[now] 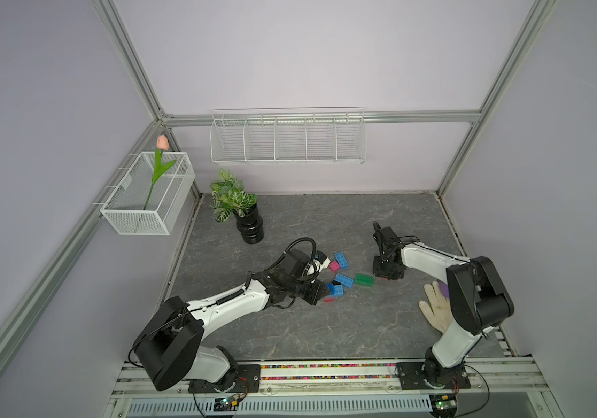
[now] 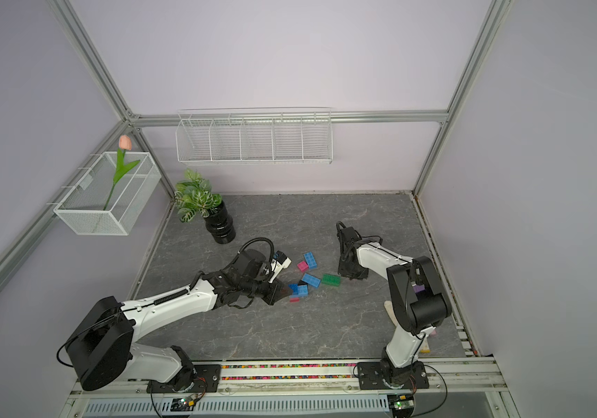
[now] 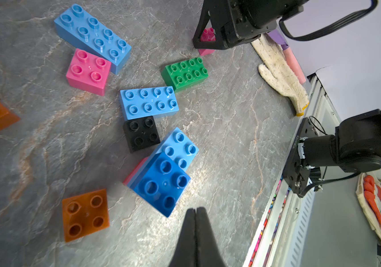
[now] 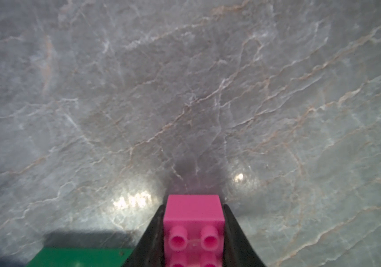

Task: Assemble the letter p with lego
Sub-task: Place the lego brick at the center of the board.

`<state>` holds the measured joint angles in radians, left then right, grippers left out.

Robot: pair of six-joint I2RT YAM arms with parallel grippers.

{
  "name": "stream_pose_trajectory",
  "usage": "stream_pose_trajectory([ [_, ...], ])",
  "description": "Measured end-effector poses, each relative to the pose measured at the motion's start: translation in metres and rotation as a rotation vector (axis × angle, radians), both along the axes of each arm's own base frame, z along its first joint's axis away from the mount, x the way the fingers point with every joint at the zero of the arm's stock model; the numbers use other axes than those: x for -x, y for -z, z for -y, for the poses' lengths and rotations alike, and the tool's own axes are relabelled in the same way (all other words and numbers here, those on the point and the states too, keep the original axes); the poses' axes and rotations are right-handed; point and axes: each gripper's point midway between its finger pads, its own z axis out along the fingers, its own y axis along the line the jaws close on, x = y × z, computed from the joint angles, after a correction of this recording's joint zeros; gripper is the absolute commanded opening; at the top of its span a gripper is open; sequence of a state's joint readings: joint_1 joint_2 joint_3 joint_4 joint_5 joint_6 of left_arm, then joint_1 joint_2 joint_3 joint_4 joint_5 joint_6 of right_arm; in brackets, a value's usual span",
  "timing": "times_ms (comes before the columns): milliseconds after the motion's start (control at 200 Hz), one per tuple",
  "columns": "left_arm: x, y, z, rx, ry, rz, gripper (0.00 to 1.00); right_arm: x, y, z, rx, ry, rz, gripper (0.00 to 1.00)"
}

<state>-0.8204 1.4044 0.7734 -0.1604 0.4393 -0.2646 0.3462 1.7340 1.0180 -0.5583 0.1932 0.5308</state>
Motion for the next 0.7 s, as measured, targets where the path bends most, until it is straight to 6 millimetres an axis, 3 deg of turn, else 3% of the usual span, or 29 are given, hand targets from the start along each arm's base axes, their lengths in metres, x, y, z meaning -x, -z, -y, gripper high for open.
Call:
stream_pose_trajectory([
  [175, -0.009, -0.001, -0.001, -0.007, -0.030, 0.036, 0.00, 0.000, 0.000, -0.001, -0.004, -0.002, -0.001, 0.54],
  [275, -0.013, -0.003, 0.000, -0.004, -0.042, 0.056, 0.00, 0.000, 0.001, -0.002, -0.008, -0.005, -0.002, 0.60],
  [700, -0.019, 0.005, 0.005, -0.014, -0.045, 0.052, 0.00, 0.000, 0.001, -0.002, -0.010, -0.007, -0.002, 0.61],
])
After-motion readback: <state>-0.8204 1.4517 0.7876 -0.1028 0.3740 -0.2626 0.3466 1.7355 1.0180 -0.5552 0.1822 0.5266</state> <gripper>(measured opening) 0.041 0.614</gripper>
